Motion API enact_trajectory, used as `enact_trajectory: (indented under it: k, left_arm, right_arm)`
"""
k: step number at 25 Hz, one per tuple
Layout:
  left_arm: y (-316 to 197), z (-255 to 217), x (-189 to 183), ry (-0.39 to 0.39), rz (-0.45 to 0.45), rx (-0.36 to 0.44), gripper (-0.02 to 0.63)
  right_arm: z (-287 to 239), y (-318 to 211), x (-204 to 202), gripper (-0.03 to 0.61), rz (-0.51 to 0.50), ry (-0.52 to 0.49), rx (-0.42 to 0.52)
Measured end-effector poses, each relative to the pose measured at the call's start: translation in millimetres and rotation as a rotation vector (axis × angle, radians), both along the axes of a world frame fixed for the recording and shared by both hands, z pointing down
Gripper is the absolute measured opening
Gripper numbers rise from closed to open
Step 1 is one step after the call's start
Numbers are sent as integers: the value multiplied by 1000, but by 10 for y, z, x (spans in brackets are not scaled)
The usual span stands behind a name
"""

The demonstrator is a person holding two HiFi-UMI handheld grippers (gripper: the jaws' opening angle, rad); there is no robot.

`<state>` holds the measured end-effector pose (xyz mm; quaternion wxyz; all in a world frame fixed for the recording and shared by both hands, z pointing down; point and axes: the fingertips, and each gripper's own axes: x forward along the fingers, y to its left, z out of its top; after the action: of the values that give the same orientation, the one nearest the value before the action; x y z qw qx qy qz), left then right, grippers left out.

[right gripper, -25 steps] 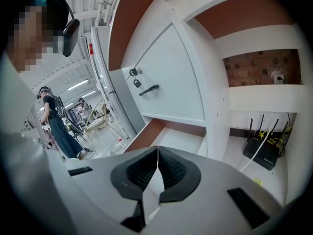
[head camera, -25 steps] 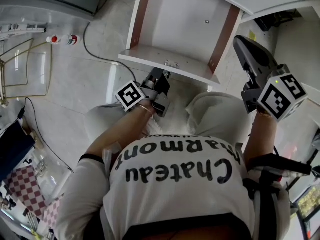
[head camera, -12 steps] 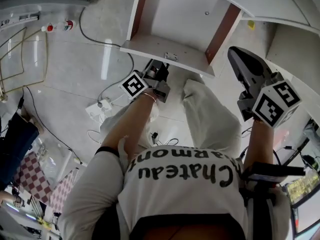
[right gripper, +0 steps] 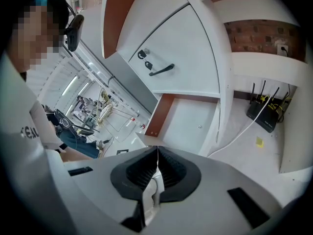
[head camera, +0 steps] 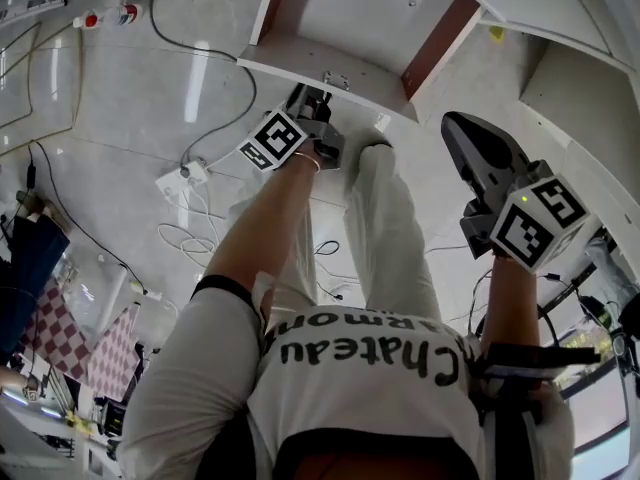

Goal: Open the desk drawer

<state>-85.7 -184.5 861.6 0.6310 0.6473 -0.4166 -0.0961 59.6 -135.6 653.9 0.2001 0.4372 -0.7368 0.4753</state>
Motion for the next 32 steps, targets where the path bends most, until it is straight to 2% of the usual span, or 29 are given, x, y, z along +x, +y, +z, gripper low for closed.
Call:
enact_trajectory:
  k: [4,9,15,17,20,22,26,30,32]
  left_arm:
    - [13,-19,-33,-73,4,-32,38]
    - [166,-190,-183,-116,0,-93,38]
    - [326,-645,-350,-221,139,-68,38]
    - [408,-890,-320,-250,218,-45,38]
    - [402,-1293,-250,-288,331,26,38]
    - [331,-1560,-264,-313,327,54,38]
    - [233,-2062,-200,-340,294,56,38]
    - [-69,-2676,-9,-290,262,204,37]
    - [-139,-3001,59,-295,262,253,34]
  right_arm:
    - [-82,187,-14,14,7,13,-31]
    - [-333,279,-3,14,48,39,-3]
    - [-772,263,-183,14,70,-39,49]
    - [-918,258,-216,14,77,-51,60]
    - [-1048,148,-223,14,76,-18,98]
    - [-1128,67,-214,14,62,11,119]
    - [-1291,-45,-154,14,61,46,120]
    - [-1408,-282,-141,14,90,40,135]
    - [-1563,-348,-184,14,99,5,147]
